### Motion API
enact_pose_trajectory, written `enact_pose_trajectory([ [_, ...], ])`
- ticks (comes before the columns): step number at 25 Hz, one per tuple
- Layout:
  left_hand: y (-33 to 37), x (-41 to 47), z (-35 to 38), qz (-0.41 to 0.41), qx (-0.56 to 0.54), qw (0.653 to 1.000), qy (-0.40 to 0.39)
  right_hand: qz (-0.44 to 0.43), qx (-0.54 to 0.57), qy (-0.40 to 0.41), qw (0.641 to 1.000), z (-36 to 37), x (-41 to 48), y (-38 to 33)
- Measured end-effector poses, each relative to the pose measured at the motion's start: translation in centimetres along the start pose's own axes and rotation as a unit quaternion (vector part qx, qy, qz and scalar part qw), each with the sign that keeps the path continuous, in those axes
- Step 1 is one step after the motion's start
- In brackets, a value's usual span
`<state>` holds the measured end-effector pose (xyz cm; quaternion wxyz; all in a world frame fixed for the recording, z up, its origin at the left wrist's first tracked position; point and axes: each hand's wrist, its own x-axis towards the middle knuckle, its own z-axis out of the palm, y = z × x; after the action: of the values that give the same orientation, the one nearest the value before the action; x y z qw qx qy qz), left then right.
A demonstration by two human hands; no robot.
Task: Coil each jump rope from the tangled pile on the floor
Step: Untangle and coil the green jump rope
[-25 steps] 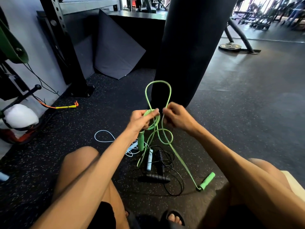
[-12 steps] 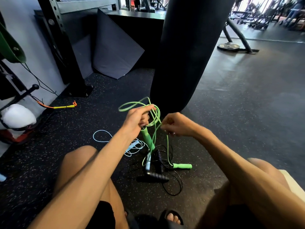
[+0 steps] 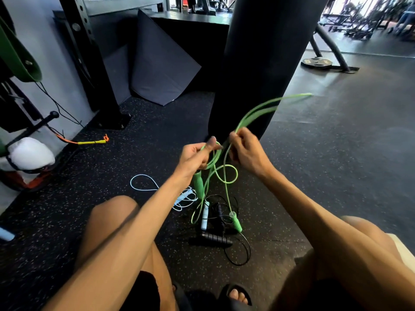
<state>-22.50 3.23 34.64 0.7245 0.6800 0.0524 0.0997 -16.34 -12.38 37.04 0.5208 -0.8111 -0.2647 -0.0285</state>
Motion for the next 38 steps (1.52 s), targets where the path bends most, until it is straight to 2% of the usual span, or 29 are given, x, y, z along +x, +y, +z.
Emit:
enact_pose_trajectory([
  [2, -0.5, -0.5, 1.2, 0.013, 0.067, 0.998, -0.010, 0.023, 0.136, 0.025, 0.990, -0.6, 0.4, -1.5],
  [4, -1.2, -0.6, 2.0, 0.029, 0.106, 0.994, -0.026, 0.047, 0.215, 0.029, 0.975, -1.0, 0.4, -2.3],
  [7, -1.4, -0.5, 2.2, 0.034, 0.116, 0.993, 0.005, 0.077, 0.230, -0.013, 0.970, -1.3, 0.1, -2.1],
  [10, -1.3, -0.1, 1.5, 0.016, 0.066, 0.996, 0.062, 0.113, 0.249, -0.037, 0.961, -1.6, -0.3, -1.5],
  [12, -1.1, 0.2, 1.0, 0.005, 0.011, 0.999, 0.053, 0.127, 0.179, -0.085, 0.972, -1.9, -0.5, -0.8],
  [14, -0.7, 0.4, 0.7, -0.020, -0.035, 0.998, 0.039, 0.092, -0.020, -0.176, 0.980, -1.6, -0.8, 0.6],
  [16, -0.5, 0.7, 0.4, -0.044, -0.075, 0.996, 0.026, 0.042, -0.189, -0.214, 0.957, -0.1, -1.4, 2.2],
  [18, -0.3, 0.8, 0.3, -0.065, -0.115, 0.991, 0.019, 0.012, -0.227, -0.191, 0.955, 1.5, -2.0, 3.2],
  [24, -0.1, 0.9, -0.8, -0.098, -0.177, 0.979, 0.025, -0.026, -0.212, -0.127, 0.969, 3.0, -2.1, 3.3],
  [26, -0.3, 1.1, -1.3, -0.079, -0.104, 0.991, 0.035, -0.038, -0.173, -0.066, 0.982, 2.4, -1.7, 2.4],
  [28, -0.7, 1.0, -1.6, -0.061, 0.014, 0.997, 0.044, -0.029, -0.085, 0.001, 0.996, 1.1, -0.9, 0.8],
  [31, -1.5, 1.0, -1.3, -0.070, 0.203, 0.976, 0.036, -0.009, 0.067, 0.064, 0.996, -0.8, 0.1, -1.1],
  [33, -2.0, 1.0, -1.0, -0.078, 0.266, 0.961, 0.023, 0.030, 0.158, 0.097, 0.982, -1.2, 0.6, -1.2],
  [35, -2.3, 0.9, -0.9, -0.085, 0.300, 0.950, 0.019, 0.087, 0.265, 0.117, 0.953, -1.6, 0.9, -0.9],
  [38, -3.2, 0.5, -0.3, -0.089, 0.312, 0.946, -0.007, 0.103, 0.346, 0.100, 0.927, -2.8, 1.2, -0.8],
])
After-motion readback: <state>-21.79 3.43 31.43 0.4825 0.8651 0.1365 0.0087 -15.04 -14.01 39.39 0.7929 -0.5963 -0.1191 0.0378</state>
